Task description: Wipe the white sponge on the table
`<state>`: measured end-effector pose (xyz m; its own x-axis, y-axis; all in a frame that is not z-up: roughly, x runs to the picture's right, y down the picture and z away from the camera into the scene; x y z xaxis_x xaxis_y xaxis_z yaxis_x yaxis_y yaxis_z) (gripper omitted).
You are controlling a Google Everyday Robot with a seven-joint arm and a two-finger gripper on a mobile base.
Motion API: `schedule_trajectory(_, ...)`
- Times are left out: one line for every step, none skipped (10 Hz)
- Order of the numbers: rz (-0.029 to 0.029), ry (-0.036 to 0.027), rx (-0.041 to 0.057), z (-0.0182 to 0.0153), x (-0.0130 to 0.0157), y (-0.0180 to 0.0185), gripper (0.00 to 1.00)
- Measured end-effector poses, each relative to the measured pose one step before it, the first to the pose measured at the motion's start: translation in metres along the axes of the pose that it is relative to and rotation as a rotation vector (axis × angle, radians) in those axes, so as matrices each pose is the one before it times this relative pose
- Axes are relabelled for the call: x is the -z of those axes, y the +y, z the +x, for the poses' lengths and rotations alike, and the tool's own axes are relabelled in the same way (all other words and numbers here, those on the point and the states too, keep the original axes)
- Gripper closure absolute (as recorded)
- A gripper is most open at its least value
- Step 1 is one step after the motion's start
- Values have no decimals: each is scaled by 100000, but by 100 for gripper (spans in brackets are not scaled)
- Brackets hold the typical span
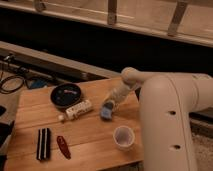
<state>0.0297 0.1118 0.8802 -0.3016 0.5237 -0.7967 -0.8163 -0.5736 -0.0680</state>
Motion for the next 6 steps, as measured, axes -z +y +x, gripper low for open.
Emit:
schedule_trajectory(69,-1976,-3380,396,1154,-1791,100)
schedule_trajectory(-261,-1407,-1974,75,796,-942,100)
schedule_trajectory(-76,-2108,-2828,-83,1150,-1091,100)
schedule_trajectory(-495,-2147,-1722,-734,1257,-171,100)
schedule_trajectory(-241,-743,-844,-820,659,50,100)
schedule_trajectory(-288,-329,-297,-502,-44,100,100)
